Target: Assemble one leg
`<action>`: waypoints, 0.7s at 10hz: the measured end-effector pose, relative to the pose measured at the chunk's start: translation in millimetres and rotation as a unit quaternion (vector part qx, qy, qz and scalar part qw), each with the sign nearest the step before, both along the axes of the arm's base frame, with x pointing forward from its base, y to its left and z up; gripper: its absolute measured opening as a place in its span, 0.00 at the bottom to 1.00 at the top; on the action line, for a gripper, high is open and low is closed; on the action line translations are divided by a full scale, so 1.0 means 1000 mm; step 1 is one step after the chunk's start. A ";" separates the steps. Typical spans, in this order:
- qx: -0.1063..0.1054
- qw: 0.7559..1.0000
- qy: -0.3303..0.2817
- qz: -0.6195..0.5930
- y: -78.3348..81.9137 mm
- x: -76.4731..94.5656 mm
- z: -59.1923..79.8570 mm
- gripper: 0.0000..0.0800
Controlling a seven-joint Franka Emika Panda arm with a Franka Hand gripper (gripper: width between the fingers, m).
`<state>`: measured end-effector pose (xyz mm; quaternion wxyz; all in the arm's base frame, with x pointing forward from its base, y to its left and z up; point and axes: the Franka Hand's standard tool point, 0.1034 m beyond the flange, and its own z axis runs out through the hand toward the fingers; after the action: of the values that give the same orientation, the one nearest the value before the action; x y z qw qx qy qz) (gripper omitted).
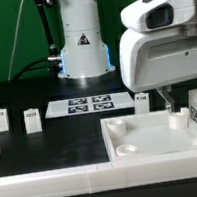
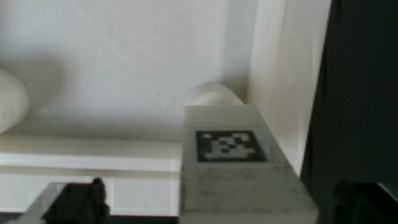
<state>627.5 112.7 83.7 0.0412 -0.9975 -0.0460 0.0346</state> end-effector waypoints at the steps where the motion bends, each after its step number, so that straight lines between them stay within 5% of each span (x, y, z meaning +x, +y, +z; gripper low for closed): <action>1: 0.000 1.000 0.000 0.000 0.000 0.000 0.000 0.68; 2: 0.000 1.000 0.000 0.000 0.000 0.000 0.000 0.43; 7: -0.003 0.999 0.003 -0.042 0.000 0.000 0.000 0.36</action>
Offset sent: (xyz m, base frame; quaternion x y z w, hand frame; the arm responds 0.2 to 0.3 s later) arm 0.0000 0.0000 0.0000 0.0000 0.0000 0.0000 1.0000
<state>627.4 113.0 83.6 0.0397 -0.9985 -0.0036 0.0364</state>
